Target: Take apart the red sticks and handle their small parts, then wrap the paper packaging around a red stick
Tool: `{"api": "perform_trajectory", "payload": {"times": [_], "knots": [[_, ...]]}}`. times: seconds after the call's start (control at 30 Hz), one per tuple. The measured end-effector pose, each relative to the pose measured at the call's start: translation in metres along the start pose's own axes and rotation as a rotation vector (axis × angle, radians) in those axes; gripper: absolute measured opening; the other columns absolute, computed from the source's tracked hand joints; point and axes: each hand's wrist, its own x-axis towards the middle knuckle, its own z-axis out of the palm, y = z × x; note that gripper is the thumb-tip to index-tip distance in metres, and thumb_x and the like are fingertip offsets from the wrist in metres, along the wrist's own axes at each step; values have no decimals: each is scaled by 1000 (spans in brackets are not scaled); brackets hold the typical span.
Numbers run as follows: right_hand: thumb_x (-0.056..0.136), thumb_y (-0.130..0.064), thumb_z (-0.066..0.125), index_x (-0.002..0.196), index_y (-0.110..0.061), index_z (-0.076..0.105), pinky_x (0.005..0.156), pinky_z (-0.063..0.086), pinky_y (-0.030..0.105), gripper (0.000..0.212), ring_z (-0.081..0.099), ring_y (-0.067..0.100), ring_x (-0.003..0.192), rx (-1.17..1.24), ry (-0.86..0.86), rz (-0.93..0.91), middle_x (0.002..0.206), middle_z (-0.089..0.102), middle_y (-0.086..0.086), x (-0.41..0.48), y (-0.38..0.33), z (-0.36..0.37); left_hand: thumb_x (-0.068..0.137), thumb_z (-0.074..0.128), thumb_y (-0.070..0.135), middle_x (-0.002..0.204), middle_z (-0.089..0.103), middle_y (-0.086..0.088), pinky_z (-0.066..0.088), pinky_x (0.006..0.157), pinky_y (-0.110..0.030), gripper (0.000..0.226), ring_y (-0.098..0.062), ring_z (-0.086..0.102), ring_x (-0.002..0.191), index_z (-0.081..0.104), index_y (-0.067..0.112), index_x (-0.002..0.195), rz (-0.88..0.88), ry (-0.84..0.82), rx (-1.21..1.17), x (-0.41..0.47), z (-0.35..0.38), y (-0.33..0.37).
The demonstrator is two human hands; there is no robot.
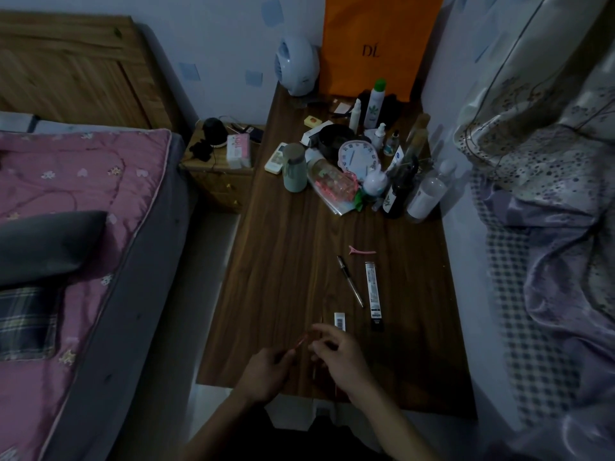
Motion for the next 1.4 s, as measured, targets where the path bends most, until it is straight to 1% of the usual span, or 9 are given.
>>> {"api": "perform_trajectory", "payload": {"times": [0.23,0.37,0.53,0.73,0.93,1.03,1.17,1.3,1.4], "knots": [[96,-17,60,101,-36,69,68,50,21,21,69,9,88,54,166,62,101,70,-7,1,15,-23,95,56,40,58,68,10,42,52,-12,29,6,63,58,77,21,87,-99,145,60,11,0,-19],[95,-19,62,94,-38,66,64,48,16,20,68,5,85,-36,263,50,99,69,-12,4,26,-32,95,55,39,82,76,-5,57,71,-33,33,-17,72,75,76,14,92,-182,140,68,22,2,-28],[95,-19,62,96,-36,64,59,46,17,18,65,4,78,-211,361,106,94,65,-15,9,51,-50,93,58,39,83,72,-2,60,76,-40,26,-16,70,76,70,16,94,-250,118,121,37,6,-44],[95,-19,62,102,-31,65,60,38,12,13,52,-6,77,-340,410,181,90,53,-21,7,88,-69,87,60,46,84,64,8,46,61,-28,31,-13,61,73,62,33,115,-184,209,274,55,13,-61],[94,-18,63,109,-23,68,59,37,10,16,51,-8,77,-439,392,186,103,68,-5,12,107,-75,80,64,52,66,48,19,34,48,-21,35,4,44,56,57,40,112,-202,223,311,69,14,-76],[93,-17,65,112,-19,68,69,45,16,19,61,4,86,-483,373,172,108,70,-2,14,107,-74,77,64,57,68,47,19,30,46,-18,37,4,42,56,55,38,107,-198,254,348,67,13,-76],[91,-18,67,113,-18,68,81,52,25,21,67,14,98,-551,392,155,108,72,-1,18,103,-72,79,62,53,100,58,3,43,65,-29,38,-19,59,91,56,31,109,-77,339,499,62,20,-60],[90,-20,69,112,-20,68,79,55,26,22,68,14,95,-626,395,137,106,73,-3,22,102,-72,89,55,37,124,60,-4,54,81,-37,35,-22,59,109,57,24,121,50,246,409,61,41,-28],[88,-21,70,112,-21,68,84,57,31,24,67,14,98,-660,376,113,107,72,-4,25,102,-72,93,51,35,118,66,-4,50,98,-40,28,-20,63,112,63,22,115,98,148,395,65,56,-11]]}}
